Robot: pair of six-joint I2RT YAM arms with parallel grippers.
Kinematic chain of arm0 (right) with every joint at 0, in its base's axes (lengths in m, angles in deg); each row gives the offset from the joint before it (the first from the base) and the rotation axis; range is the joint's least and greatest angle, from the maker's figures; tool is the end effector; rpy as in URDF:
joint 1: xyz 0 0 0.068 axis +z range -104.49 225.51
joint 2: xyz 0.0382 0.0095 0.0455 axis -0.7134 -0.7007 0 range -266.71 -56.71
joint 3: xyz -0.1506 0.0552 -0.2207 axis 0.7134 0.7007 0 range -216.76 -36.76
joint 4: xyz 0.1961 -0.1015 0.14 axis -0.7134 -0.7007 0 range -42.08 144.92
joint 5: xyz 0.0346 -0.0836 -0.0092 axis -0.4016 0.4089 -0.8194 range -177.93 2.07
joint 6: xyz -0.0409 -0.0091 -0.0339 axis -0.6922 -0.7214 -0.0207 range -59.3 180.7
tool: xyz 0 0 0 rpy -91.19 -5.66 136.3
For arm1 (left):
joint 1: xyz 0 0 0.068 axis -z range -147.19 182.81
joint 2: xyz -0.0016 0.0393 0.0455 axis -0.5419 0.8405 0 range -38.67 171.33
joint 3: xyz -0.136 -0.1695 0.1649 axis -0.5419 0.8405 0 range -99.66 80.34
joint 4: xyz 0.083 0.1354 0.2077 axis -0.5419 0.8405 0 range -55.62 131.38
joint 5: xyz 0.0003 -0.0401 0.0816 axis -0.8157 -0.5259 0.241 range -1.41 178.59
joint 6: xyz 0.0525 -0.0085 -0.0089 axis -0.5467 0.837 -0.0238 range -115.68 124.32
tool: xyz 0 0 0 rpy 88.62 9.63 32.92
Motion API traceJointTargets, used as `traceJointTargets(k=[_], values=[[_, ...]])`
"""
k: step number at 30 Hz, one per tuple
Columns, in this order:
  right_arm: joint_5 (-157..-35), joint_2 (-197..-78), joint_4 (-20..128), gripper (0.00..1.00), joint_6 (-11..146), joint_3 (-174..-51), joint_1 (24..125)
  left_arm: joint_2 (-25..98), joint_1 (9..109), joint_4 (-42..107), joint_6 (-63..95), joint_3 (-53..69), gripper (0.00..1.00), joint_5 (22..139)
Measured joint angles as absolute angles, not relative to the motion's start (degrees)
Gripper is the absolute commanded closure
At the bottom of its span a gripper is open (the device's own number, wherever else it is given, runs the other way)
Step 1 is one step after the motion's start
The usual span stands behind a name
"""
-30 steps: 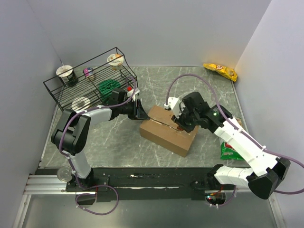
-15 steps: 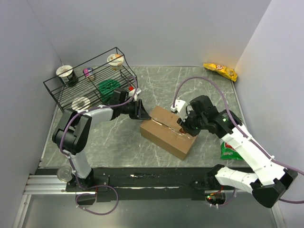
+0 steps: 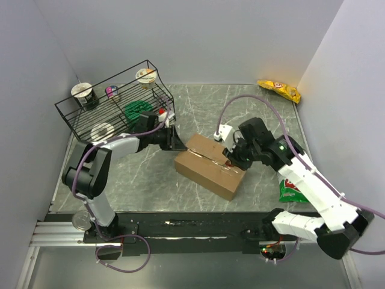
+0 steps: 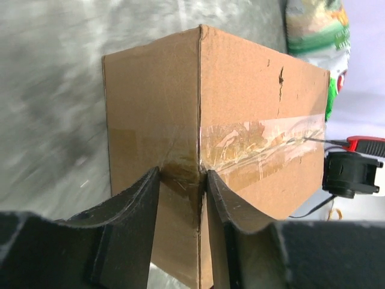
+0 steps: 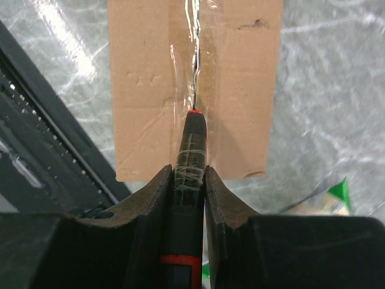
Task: Unpack the express box
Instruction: Cut the express box at the center of the board.
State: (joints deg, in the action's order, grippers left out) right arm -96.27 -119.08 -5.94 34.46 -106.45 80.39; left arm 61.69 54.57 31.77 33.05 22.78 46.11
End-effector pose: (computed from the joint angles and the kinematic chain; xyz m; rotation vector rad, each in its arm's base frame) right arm 0.1594 0.1174 0.3503 -1.3266 2.1283 0.2444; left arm 0.3297 -0.1574 0.1860 0.2798 2.3658 -1.2886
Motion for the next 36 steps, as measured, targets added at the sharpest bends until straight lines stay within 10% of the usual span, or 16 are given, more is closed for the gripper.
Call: traceJointTargets(k=[5, 7, 10, 18, 36], values=[[-96.8, -127.9, -4.9, 1.00, 31.1, -113.3, 80.3, 56.2, 47.6, 34.3, 31.3, 26.4, 0.89, 48.0], [-96.6, -132.0, -5.6, 1.00, 29.5, -117.3, 80.2, 53.8, 43.6, 35.0, 30.2, 27.6, 0.51, 50.0], [-97.1, -136.5, -5.8, 1.00, 27.3, -121.6, 80.1, 51.5, 39.6, 35.2, 28.7, 29.0, 0.31, 51.8], [-99.0, -137.2, -5.4, 1.00, 22.4, -121.9, 79.4, 50.7, 41.3, 35.3, 26.9, 29.2, 0.11, 48.8], [-107.3, -141.5, 6.5, 1.00, 22.9, -123.0, 78.7, 54.8, 43.9, 38.8, 23.4, 27.1, 0.14, 52.8]])
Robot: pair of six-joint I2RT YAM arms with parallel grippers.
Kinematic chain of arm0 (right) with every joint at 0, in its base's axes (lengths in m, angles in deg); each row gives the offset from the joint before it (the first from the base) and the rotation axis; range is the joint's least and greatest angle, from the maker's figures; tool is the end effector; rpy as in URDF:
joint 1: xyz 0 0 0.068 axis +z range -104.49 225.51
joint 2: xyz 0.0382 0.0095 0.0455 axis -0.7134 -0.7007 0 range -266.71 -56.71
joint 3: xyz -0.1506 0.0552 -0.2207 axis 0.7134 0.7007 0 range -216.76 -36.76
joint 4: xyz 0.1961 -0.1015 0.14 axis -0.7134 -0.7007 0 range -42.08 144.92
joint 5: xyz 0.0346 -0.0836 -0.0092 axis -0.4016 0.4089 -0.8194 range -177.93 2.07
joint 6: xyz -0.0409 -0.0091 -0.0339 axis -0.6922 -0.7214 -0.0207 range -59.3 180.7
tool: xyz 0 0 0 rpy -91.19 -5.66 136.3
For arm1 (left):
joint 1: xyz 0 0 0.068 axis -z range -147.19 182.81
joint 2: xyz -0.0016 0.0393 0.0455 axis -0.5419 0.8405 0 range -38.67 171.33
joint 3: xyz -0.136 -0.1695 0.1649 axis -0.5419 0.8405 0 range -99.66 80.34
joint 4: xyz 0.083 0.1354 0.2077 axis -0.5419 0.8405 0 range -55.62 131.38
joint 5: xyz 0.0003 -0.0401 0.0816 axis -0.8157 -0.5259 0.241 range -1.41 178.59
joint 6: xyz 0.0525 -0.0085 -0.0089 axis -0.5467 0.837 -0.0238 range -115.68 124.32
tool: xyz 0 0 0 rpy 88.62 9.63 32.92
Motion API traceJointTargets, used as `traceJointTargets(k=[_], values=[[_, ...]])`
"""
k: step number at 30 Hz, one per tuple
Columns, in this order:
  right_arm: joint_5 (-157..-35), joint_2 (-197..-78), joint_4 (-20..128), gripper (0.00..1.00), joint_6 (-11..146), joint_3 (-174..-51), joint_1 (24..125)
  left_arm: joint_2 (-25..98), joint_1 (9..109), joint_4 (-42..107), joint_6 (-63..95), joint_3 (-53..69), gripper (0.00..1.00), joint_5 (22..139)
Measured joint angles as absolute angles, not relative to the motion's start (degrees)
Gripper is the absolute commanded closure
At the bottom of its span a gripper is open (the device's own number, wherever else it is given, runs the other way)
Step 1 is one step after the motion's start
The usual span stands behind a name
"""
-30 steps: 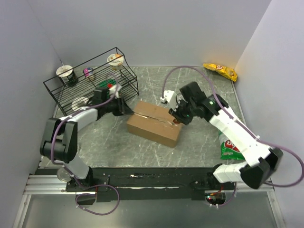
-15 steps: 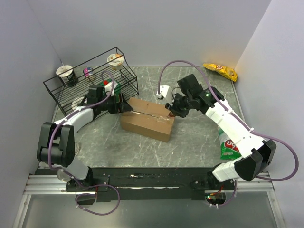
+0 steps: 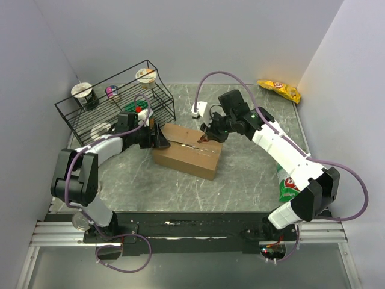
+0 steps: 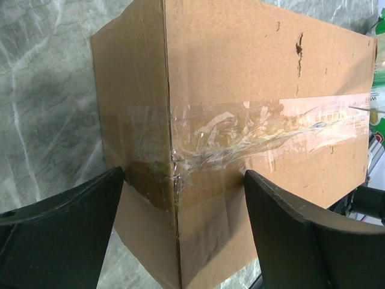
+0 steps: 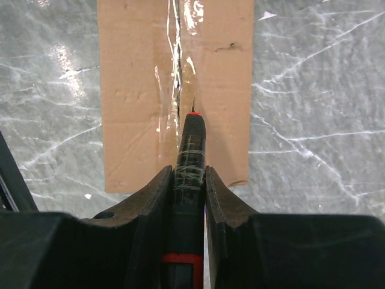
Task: Unpack the express box
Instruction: Cut the express box at the center of the board.
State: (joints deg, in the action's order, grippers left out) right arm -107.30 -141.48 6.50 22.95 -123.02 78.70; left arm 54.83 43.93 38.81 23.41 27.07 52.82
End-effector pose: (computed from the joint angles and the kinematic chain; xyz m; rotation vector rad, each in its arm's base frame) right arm 0.2553 0.1811 0.3642 -1.4957 1.8259 0.3645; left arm 0.3247 -0.0849 0.1922 0.1530 2.3705 -0.9899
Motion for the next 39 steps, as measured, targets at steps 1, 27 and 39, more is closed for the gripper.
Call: traceJointTargets(k=[1, 27, 39], values=[[-107.5, -141.7, 6.5, 1.00, 23.0, -123.0, 78.8, 54.8, 43.9, 38.7, 23.5, 27.1, 0.15, 52.8], [-106.0, -141.8, 3.0, 1.00, 23.4, -122.3, 79.8, 55.0, 43.9, 38.5, 24.1, 27.1, 0.15, 53.2], [-100.0, -141.8, 4.4, 1.00, 25.9, -119.9, 82.5, 55.0, 44.1, 38.1, 24.1, 27.3, 0.15, 53.7]])
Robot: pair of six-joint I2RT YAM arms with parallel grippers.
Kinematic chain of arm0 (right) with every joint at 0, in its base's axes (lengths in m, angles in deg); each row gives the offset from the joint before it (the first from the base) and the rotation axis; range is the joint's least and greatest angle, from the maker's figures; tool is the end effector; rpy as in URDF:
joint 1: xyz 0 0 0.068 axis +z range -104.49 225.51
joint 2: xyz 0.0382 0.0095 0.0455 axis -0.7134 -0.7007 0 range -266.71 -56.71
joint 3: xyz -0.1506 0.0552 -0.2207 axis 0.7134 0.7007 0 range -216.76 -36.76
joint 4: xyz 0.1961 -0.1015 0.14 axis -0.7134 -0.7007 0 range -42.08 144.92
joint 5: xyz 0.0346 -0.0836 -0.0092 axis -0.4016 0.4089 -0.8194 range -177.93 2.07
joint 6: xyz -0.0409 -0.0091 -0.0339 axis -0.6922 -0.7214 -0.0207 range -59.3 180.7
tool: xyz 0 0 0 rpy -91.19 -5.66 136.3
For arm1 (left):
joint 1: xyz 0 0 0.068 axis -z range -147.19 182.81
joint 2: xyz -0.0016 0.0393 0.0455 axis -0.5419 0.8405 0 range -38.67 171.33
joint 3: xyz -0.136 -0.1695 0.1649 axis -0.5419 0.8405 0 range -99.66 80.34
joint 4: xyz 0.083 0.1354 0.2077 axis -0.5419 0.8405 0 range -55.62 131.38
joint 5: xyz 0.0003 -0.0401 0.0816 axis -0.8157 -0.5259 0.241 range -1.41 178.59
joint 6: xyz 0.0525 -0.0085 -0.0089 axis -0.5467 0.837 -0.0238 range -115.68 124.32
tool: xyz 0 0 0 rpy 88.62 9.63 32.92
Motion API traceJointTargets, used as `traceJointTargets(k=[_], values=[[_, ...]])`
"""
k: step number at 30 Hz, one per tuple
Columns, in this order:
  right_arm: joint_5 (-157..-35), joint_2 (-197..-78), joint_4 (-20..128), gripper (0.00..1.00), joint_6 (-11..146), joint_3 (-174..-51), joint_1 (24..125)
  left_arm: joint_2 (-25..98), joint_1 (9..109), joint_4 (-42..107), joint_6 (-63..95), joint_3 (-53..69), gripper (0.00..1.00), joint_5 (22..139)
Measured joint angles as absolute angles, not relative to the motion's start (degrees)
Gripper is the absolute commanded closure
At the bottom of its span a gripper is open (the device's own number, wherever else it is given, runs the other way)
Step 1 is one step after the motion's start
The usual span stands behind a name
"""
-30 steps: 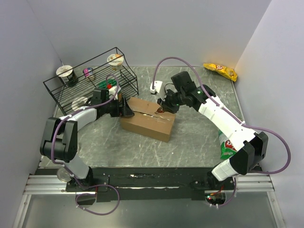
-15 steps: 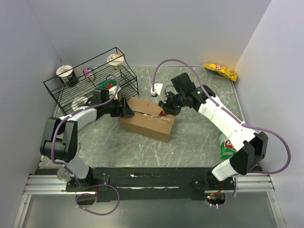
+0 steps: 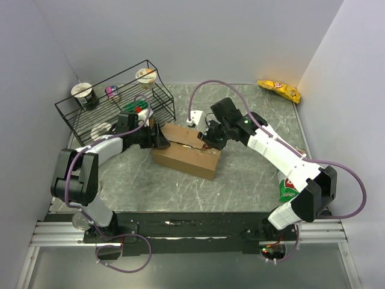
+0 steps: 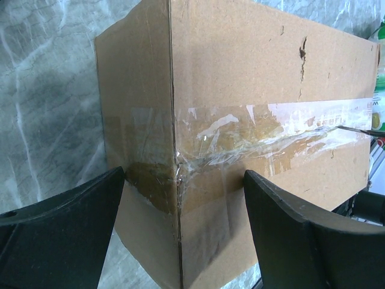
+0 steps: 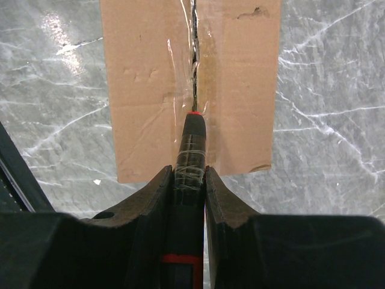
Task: Unpack the express box
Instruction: Cut the express box at the center of the board.
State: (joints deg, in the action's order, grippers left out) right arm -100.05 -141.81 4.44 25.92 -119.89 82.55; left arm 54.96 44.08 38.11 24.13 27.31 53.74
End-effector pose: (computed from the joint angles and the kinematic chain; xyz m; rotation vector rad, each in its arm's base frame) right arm 0.2435 0.1931 0.3419 -1.5252 1.9537 0.2794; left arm 0.3251 -0.0854 0.1909 0.1350 2.3710 -0.9777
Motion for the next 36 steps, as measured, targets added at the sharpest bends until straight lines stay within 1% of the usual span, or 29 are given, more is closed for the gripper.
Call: traceJointTargets(k=[8, 16, 24, 36], values=[[-99.9, -141.4, 1.8, 1.00, 25.9, -120.0, 80.9, 55.0, 44.2, 38.0, 24.1, 27.3, 0.17, 54.1], [-98.5, -137.9, -2.4, 1.00, 26.7, -119.8, 79.6, 55.0, 44.2, 37.8, 24.7, 27.3, 0.20, 54.9], [-97.4, -132.5, -2.2, 1.00, 27.0, -115.1, 79.3, 55.2, 44.6, 37.0, 25.1, 27.3, 0.21, 55.4], [-98.0, -129.7, -4.5, 1.00, 27.3, -113.4, 76.8, 55.6, 44.9, 36.1, 25.4, 27.3, 0.23, 55.4]])
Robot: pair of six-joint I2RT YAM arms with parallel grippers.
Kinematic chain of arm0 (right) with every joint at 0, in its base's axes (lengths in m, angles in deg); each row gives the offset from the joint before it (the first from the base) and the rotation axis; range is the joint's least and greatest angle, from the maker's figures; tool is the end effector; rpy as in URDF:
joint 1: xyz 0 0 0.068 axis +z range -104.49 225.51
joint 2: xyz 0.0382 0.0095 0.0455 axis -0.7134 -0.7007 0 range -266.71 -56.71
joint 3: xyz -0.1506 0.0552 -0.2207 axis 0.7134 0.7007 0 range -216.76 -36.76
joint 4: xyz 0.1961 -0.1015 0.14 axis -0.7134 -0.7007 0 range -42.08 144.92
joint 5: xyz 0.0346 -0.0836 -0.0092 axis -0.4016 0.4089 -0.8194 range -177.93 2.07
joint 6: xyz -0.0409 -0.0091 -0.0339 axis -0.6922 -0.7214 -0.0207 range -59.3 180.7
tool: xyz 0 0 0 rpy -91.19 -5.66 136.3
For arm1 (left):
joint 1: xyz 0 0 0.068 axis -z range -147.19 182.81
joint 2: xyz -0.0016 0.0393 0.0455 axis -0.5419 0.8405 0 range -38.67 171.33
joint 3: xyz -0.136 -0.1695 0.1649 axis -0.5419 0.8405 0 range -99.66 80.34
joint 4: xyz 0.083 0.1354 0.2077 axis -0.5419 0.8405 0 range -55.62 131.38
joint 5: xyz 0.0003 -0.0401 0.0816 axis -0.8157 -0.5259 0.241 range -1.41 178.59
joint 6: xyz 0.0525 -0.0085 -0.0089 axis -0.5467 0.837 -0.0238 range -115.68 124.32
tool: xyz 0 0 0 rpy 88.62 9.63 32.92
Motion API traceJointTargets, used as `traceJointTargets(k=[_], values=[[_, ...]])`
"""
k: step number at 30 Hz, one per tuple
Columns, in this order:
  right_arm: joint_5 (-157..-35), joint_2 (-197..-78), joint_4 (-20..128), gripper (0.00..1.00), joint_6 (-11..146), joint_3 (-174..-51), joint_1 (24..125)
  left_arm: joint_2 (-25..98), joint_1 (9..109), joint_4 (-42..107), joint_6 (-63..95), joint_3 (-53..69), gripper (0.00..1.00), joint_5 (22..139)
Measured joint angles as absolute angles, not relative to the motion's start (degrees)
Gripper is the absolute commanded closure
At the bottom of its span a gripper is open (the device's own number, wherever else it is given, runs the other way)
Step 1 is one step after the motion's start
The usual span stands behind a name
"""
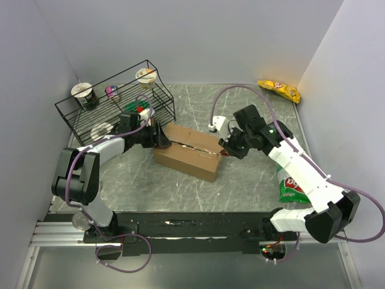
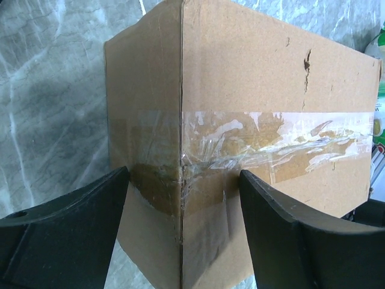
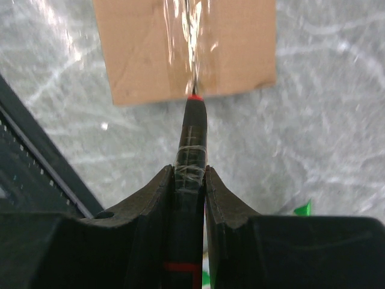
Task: Unpack the express box
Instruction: Cut the express box at the center of the board.
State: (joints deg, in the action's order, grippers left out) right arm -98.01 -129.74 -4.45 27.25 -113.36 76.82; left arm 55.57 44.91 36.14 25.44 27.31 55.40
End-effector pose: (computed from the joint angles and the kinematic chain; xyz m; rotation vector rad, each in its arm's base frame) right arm 0.2061 0.1327 0.3510 -1.4153 2.1034 0.2088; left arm 0.3276 -0.0901 0.1897 0.1186 2.3591 -0.9605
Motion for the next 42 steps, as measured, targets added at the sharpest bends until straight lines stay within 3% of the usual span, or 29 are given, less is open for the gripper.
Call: traceJointTargets(k=[11, 18, 25, 34, 42], values=[[-92.4, -122.6, -20.5, 1.00, 26.6, -108.4, 71.4, 55.9, 45.0, 35.9, 26.1, 27.2, 0.23, 55.5], [-92.2, -124.3, -21.9, 1.00, 26.4, -112.4, 70.0, 56.2, 45.0, 38.6, 25.2, 24.9, 0.12, 56.0], [-101.9, -130.4, -13.5, 1.00, 26.2, -120.6, 65.9, 54.1, 44.8, 46.7, 18.3, 19.4, 0.09, 54.7], [-123.3, -131.6, 3.3, 1.00, 20.4, -119.9, 64.5, 41.4, 46.1, 45.0, -2.5, 11.3, 0.08, 38.0], [-127.3, -136.6, 8.5, 1.00, 15.8, -121.3, 68.9, 51.4, 54.0, 48.3, -18.5, -3.3, 0.11, 30.2]])
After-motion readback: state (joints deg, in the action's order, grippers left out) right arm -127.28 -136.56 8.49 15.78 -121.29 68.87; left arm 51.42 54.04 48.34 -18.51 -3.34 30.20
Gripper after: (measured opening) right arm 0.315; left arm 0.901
